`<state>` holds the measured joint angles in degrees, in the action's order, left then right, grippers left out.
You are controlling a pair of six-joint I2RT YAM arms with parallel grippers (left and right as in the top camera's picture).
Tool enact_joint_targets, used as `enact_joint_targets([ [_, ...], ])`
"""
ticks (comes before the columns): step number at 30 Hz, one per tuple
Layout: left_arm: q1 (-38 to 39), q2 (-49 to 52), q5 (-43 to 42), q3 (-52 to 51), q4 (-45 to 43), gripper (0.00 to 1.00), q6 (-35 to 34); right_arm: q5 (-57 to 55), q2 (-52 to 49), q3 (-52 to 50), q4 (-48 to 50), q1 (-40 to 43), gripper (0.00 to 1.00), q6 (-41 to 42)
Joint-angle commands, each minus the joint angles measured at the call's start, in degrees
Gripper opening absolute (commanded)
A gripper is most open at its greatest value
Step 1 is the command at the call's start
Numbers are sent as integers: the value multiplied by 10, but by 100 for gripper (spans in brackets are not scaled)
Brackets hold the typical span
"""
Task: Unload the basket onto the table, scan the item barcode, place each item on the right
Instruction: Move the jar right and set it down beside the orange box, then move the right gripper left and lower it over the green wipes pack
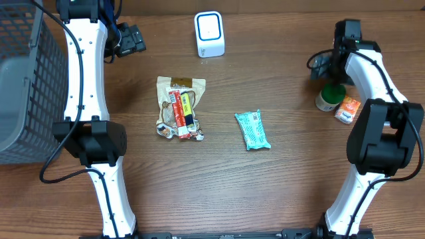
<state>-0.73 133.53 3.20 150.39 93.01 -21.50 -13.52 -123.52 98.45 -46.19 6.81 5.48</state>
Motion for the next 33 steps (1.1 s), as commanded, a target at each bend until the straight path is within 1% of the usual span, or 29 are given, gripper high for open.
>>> enact_joint_targets([
  [1, 4, 3, -2, -2, -1, 100, -8, 1, -1, 2, 47, 3, 100, -9],
  [3, 4, 3, -2, -2, -1, 100, -8, 28, -1, 2, 69, 3, 100, -9],
  [4, 4, 3, -2, -2, -1, 100, -8, 60, -1, 2, 81, 2, 100, -9],
  [7, 4, 3, -2, -2, -1, 100, -8, 182, -1, 2, 98, -1, 100, -8],
  [11, 4, 3, -2, -2, -1, 100, -8, 344, -1, 2, 92, -10, 100, -9],
  [12, 4, 3, -2, -2, -1, 100, -8, 371, -1, 2, 85, -12, 98, -8],
  [14, 4, 3, -2, -2, -1, 100, -8, 405, -1, 2, 58, -18, 95, -8],
  [15, 4, 3, -2, -2, -1, 100, -8, 408, -1, 2, 39, -21, 94, -8],
  [16, 4, 3, -2, -2, -1, 100, -8, 406, -1, 2, 17, -26, 91, -8],
  [22, 4, 3, -2, -2, -1, 100, -8, 406, -1, 2, -162, -59, 87, -8],
  [24, 4, 3, -2, -2, -2, 100, -8, 406, -1, 2, -221, -69, 83, -9],
  [26, 4, 3, -2, -2, -2, 100, -8, 403, -1, 2, -264, -76, 73, -9],
  [27, 4, 3, -2, -2, -2, 100, -8, 399, -1, 2, -272, -79, 62, -8],
  [28, 4, 3, -2, -2, -1, 100, -8, 395, -1, 2, -275, -82, 45, -8],
  [29, 4, 3, -2, -2, -2, 100, -8, 395, -1, 2, -273, -85, 18, -8],
  [30, 4, 3, -2, -2, -2, 100, -8, 395, -1, 2, -267, -88, 4, -8],
  [33, 4, 3, -2, -2, -2, 100, -8, 396, -1, 2, -277, -101, 4, 19],
])
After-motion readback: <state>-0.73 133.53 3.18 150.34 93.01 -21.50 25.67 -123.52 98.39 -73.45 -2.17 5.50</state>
